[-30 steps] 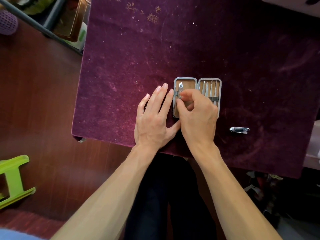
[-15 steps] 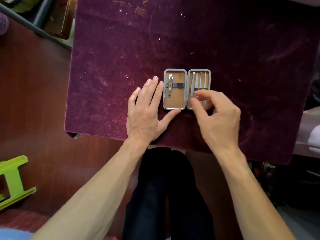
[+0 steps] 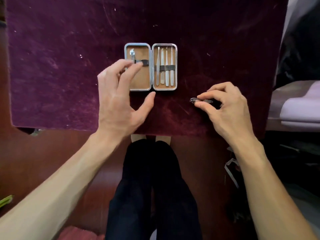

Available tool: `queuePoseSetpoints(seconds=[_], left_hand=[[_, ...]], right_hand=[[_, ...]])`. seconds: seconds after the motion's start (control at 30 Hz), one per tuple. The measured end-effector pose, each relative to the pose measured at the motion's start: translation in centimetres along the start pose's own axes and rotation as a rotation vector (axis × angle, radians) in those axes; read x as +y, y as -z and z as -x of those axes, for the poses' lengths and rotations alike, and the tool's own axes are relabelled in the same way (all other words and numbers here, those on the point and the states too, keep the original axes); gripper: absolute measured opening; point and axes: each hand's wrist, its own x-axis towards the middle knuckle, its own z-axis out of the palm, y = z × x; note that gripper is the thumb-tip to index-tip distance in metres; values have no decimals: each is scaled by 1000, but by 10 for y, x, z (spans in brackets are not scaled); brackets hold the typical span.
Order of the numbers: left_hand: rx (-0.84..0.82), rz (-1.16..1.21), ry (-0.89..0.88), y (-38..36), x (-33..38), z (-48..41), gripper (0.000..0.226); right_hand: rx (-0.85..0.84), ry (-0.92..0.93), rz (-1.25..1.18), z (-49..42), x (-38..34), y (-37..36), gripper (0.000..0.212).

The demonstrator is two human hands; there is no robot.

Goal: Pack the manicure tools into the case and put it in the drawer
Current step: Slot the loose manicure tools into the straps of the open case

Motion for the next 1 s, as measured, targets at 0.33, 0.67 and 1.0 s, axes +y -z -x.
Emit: queuePoseSetpoints(seconds=[0.33, 0.67, 1.0], left_hand=[[-476, 787, 733, -35, 84, -1, 25], [-448, 936, 810, -14, 71, -3, 33], [-465, 906, 726, 7, 47, 9, 22]], right_hand=[[120, 33, -262, 17, -30, -10, 8], [2, 1, -774, 32, -54, -14, 28], [-75, -62, -781, 29, -69, -23, 23]])
